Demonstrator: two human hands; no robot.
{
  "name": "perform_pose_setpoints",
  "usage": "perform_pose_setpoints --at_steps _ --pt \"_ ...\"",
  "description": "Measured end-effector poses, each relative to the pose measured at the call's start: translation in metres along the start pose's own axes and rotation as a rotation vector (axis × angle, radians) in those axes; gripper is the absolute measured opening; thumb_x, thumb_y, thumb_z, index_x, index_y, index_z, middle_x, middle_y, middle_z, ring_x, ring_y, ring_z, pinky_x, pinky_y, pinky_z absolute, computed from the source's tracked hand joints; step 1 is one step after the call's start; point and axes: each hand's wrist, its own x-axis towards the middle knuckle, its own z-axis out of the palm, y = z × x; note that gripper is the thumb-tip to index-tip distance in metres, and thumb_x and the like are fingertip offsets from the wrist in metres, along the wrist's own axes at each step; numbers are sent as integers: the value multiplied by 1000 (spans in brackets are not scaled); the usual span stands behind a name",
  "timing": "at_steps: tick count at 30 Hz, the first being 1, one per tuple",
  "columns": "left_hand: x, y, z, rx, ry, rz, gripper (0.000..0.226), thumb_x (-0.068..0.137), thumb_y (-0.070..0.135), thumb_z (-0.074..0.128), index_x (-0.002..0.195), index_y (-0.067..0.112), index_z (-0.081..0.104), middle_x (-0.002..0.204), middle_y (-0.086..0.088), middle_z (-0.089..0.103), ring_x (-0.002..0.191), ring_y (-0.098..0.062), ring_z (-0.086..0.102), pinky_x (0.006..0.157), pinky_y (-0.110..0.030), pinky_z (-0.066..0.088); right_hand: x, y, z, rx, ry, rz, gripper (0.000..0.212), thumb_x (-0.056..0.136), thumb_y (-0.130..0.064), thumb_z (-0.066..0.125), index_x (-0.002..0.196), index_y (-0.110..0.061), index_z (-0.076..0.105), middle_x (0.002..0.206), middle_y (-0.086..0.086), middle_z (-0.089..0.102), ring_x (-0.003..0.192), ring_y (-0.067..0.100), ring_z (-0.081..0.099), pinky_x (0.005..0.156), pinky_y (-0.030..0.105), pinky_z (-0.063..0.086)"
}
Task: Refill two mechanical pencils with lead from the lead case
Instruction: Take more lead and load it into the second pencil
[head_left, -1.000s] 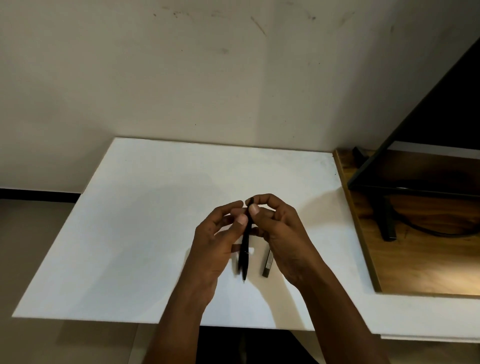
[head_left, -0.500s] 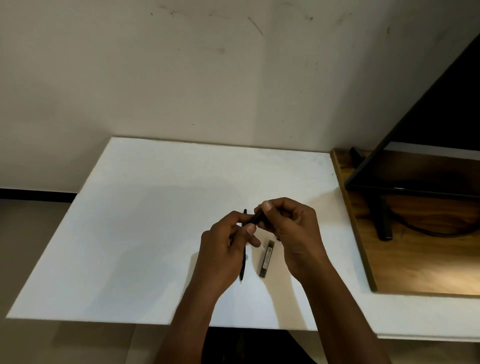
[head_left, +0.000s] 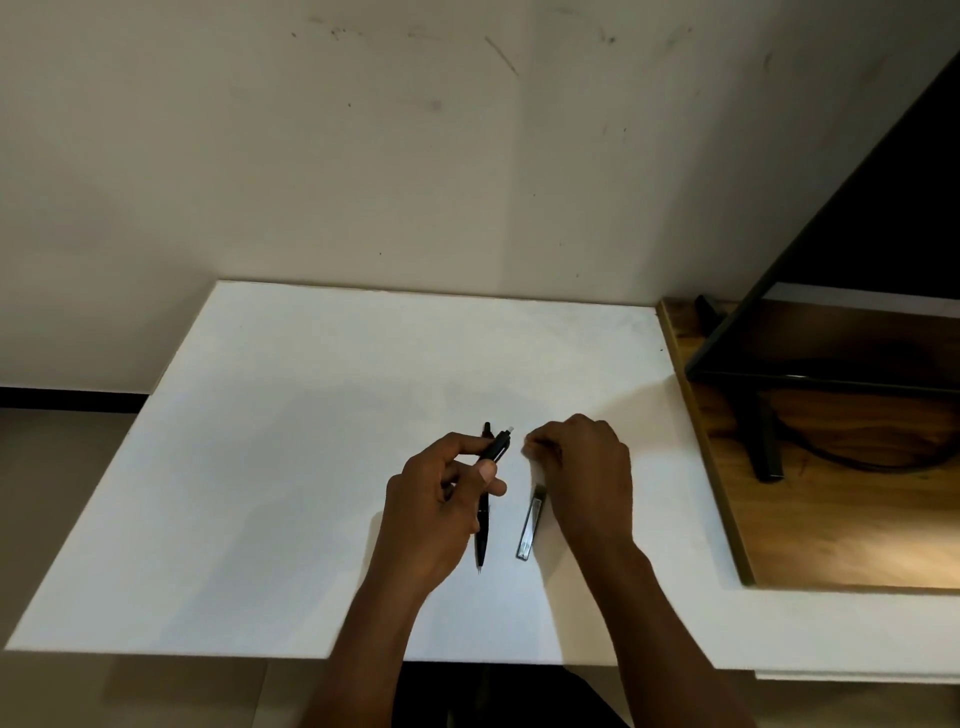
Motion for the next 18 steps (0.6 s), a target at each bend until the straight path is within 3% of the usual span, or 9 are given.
perform_pose_setpoints --at_steps 5,7,10,12,15,18 --pt "2 -6 -3 47 21 -9 14 95 20 61 104 26 69 75 5 77 46 2 59 47 -7 43 1 2 -4 130 29 96 10 88 -31 73 94 -31 81 98 -9 75 99 20 61 86 42 47" --pt "2 -7 -3 56 30 -14 13 95 20 61 102 27 69 74 5 77 45 1 58 47 -8 43 1 1 -10 301 133 130 11 91 -29 71 93 -25 81 95 -6 77 91 17 64 86 41 50" --pt "2 -9 -4 68 36 -22 12 95 22 61 99 30 69 70 9 77 49 4 60 52 -13 46 -9 -10 -18 502 378 203 23 98 -32 60 86 -20 76 78 -7 74 71 5 63 71 19 50" --pt "3 -9 -4 89 25 -23 12 95 23 61 98 33 68 69 14 76 52 5 61 59 -20 48 -18 -19 -20 649 253 243 25 97 -36 61 81 -23 75 71 -8 72 69 4 66 63 17 50" --pt "4 -8 -2 117 21 -10 12 94 26 62 99 34 69 69 15 76 60 5 64 64 -22 51 -25 -27 -16 752 -91 238 14 91 -32 70 85 -23 79 78 -7 77 75 8 71 68 25 54" --pt "4 -7 -2 109 39 -1 10 94 26 62 99 32 69 68 14 76 60 6 65 63 -20 49 -23 -33 -16 963 -182 321 12 89 -26 73 87 -16 81 79 5 78 75 20 73 64 27 52"
